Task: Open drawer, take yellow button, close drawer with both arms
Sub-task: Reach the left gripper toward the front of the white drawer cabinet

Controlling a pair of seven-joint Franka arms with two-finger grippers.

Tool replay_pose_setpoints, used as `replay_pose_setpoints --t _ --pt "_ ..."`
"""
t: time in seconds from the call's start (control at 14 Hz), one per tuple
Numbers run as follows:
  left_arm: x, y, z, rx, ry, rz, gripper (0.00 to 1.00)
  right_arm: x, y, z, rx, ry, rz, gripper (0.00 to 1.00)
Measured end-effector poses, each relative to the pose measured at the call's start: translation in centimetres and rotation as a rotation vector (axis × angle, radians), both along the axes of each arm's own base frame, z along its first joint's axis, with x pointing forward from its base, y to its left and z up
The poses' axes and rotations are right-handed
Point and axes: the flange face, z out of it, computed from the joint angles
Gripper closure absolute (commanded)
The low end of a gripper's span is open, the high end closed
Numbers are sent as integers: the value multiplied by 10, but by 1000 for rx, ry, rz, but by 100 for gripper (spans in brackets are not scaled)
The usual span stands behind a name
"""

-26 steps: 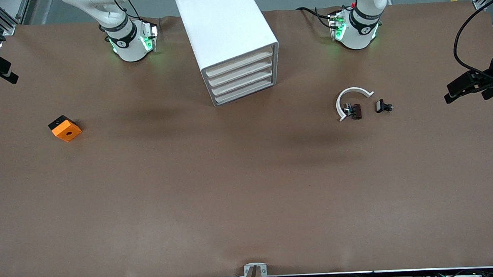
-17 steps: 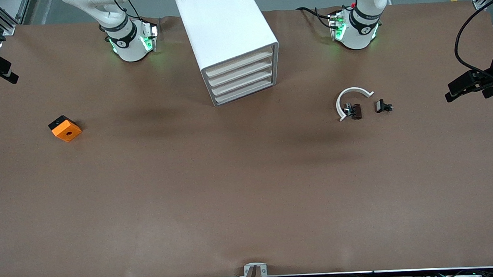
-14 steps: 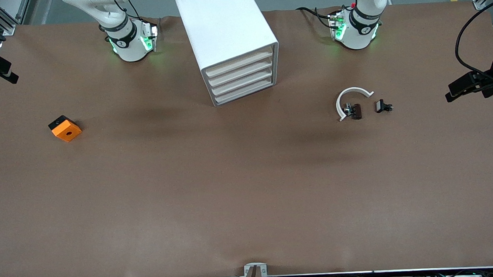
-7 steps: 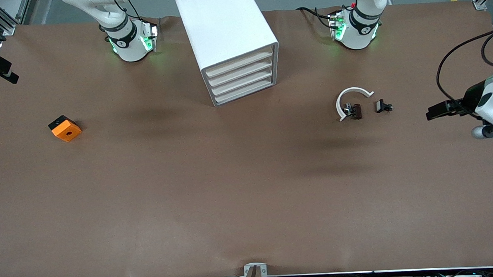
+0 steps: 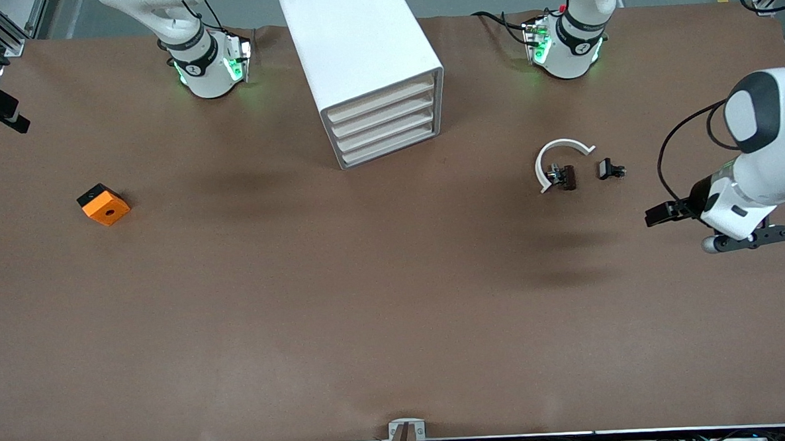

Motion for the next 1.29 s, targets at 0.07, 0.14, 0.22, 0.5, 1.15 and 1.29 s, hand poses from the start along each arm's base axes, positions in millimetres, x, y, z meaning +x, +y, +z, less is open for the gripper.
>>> replay_pose_setpoints --t 0.07,0.14,0.22,0.5,1.15,1.29 --pt "2 -4 -7 1 6 22 0 0 0 0 0 0 0 0" --pt "2 -10 -12 2 12 44 0 0 0 0 0 0 0 0" --pt "3 -18 -14 5 15 68 0 0 0 0 0 0 0 0" --pt "7 -64 -20 18 21 187 0 0 0 0 0 0 0 0" --pt "28 -198 -81 138 145 689 0 0 0 0 0 0 0 0" --pt "22 -224 -89 162 261 786 0 0 0 0 0 1 0 0"
